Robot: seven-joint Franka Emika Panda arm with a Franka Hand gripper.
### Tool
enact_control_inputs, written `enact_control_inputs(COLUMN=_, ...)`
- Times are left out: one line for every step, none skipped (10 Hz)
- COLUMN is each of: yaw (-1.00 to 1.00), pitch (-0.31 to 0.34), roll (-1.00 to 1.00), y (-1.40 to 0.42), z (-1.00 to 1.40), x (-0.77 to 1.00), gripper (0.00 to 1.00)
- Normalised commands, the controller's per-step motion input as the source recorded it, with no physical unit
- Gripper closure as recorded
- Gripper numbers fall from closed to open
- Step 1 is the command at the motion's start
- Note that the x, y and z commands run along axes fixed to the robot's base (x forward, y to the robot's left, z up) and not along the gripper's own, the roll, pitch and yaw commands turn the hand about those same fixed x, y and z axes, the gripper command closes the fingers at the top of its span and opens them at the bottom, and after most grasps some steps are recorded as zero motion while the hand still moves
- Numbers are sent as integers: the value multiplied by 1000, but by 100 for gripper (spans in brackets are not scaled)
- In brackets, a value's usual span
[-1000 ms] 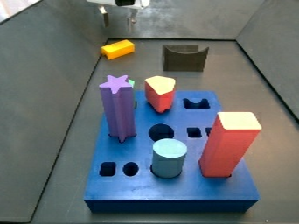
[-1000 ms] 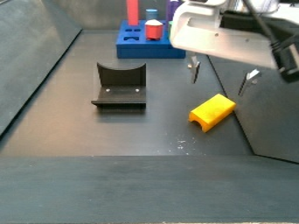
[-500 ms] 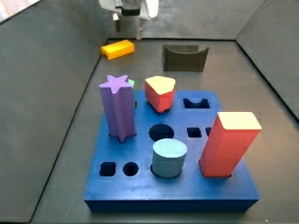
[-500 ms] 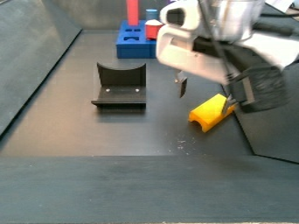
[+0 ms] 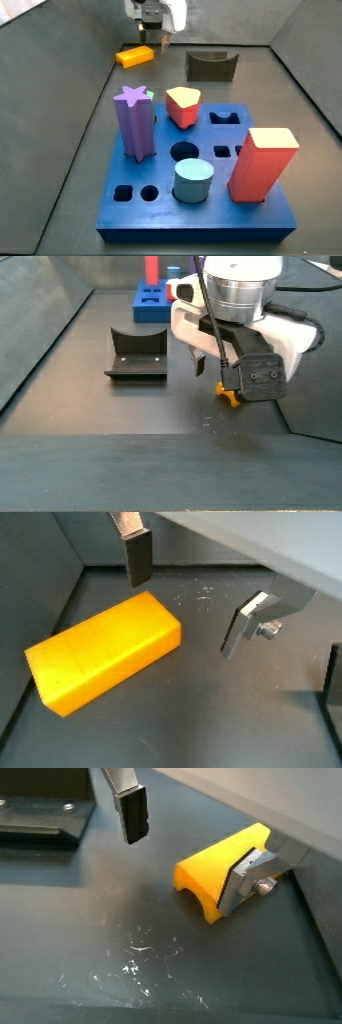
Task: Pick up the arch object. Move up. Place the arch object on the fixture. Regrasp the arch object. Rotate the arch object. Move to above the board. Insert the arch object.
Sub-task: Pick up the arch object.
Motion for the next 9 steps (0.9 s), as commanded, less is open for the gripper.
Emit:
enact_control_inputs(yaw=-311, pitch=-133, roll=-500, y=11, z=-91, x=-283, gripper=0)
enact_control_inputs(yaw=-171, pitch=-147, roll=-423, y=26, z=-271, x=-317, gripper=0)
enact_control_inputs(yaw=-17, pitch=-100, roll=-233, y=-37, z=-626, x=-263, gripper=0)
enact_control_inputs(yaw=3, pitch=-120, roll=0, y=-231, z=-586, x=-251, gripper=0)
enact_control_inputs(yaw=6, pitch=-109, roll=0, y=-143, z=-403, x=-163, gripper=0)
enact_control_inputs(yaw=6, pitch=-90, roll=0, y=-86, z=-334, x=-83, gripper=0)
enact_control_inputs(yaw=9, pitch=-80, roll=0, y=-54, z=-323, x=-57, gripper=0)
enact_control_inputs(yaw=0, pitch=-60, roll=0, y=-66, z=-334, x=-17, gripper=0)
enact_control_inputs(yaw=0, pitch=-83, roll=0, y=-94, z=-340, x=-69, gripper=0)
